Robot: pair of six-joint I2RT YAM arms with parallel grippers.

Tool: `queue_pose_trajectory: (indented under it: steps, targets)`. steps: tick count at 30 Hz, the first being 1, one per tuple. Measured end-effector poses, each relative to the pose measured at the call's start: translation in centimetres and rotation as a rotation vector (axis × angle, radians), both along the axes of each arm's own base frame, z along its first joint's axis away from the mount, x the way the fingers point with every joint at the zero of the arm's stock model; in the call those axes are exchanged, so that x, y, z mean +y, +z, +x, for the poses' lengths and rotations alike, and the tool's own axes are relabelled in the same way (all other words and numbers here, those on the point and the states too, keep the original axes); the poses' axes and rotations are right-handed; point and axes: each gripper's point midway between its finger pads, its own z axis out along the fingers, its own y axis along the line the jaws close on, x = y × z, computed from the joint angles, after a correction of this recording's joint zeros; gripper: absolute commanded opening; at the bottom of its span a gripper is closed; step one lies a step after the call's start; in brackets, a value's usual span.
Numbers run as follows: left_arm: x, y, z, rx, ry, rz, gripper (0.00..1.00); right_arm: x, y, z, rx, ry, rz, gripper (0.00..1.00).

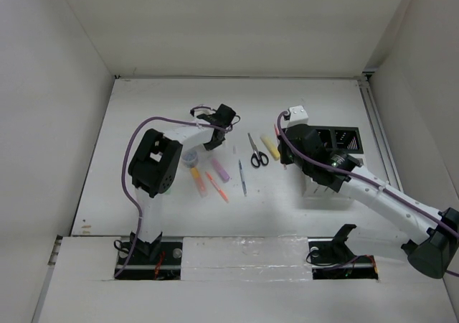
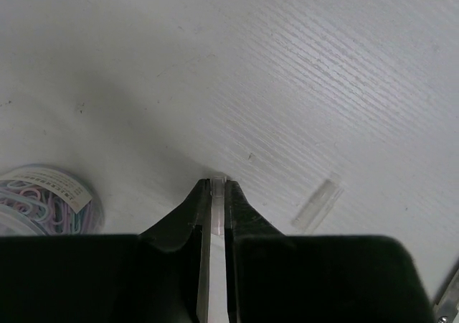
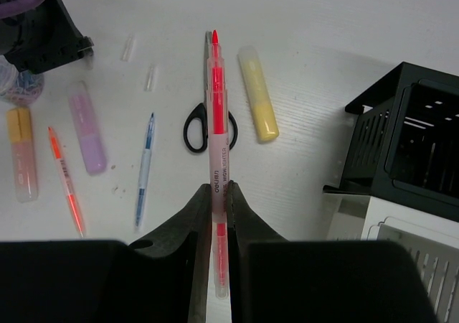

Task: Sort the stationery into containers
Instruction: Close the pen cap on the pen.

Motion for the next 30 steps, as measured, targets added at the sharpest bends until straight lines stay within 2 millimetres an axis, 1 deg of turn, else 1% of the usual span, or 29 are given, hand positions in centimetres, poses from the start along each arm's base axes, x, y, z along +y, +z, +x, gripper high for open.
queue_pose_trajectory:
  steps: [5, 9, 11, 13, 15, 16, 18, 20, 21, 22, 24, 26, 28, 30]
  targets:
    - [-0.4, 0.2, 0.0, -0.021, -0.016, -0.026, 0.00, 0.2, -0.2, -0.1, 0.004, 0.008, 0.004, 0.00]
    - [-1.4, 0.6, -0.2, -0.034, -0.059, -0.084, 0.00, 0.5, -1.2, -0.4, 0.024, 0.039, 0.023, 0.00]
    - [-1.6, 0.9, -0.9, -0.030, -0.081, -0.103, 0.00, 0.6, -1.5, -0.5, 0.032, 0.053, 0.044, 0.00]
    - [-1.4, 1.2, -2.1, -0.018, -0.107, -0.103, 0.00, 0.5, -1.5, -0.5, 0.033, 0.062, 0.068, 0.00]
    - [-1.2, 2.6, -2.8, -0.037, -0.134, -0.112, 0.00, 0.6, -1.0, -0.3, 0.020, 0.071, 0.099, 0.00]
    - [-1.2, 3.9, -3.0, -0.060, -0.148, -0.123, 0.00, 0.9, -0.8, -0.3, 0.014, 0.084, 0.120, 0.00]
    - [-1.4, 7.8, -2.8, -0.149, -0.181, -0.163, 0.00, 1.9, -0.4, -0.6, -0.003, 0.129, 0.177, 0.00]
    - [-1.8, 13.0, -2.4, -0.284, -0.217, -0.226, 0.00, 3.0, -0.2, -1.3, -0.007, 0.185, 0.241, 0.00]
    - [-1.8, 15.9, -2.4, -0.364, -0.235, -0.263, 0.00, 3.7, -0.1, -1.7, -0.009, 0.217, 0.276, 0.00]
    - [-1.7, 18.4, -2.7, -0.434, -0.249, -0.296, 0.00, 4.3, 0.0, -2.1, -0.009, 0.245, 0.311, 0.00]
    - [-1.2, 23.6, -3.7, -0.578, -0.272, -0.361, 0.00, 5.5, 0.2, -2.8, -0.006, 0.295, 0.367, 0.00]
    - [-0.5, 27.8, -5.0, -0.703, -0.291, -0.417, 0.00, 7.0, 0.7, -3.6, -0.011, 0.346, 0.424, 0.00]
    - [0.1, 30.8, -6.2, -0.806, -0.310, -0.464, 0.00, 8.4, 1.5, -4.4, -0.019, 0.399, 0.485, 0.00]
    - [0.5, 31.7, -7.3, -0.866, -0.331, -0.492, 0.00, 9.7, 2.6, -5.2, -0.028, 0.451, 0.552, 0.00]
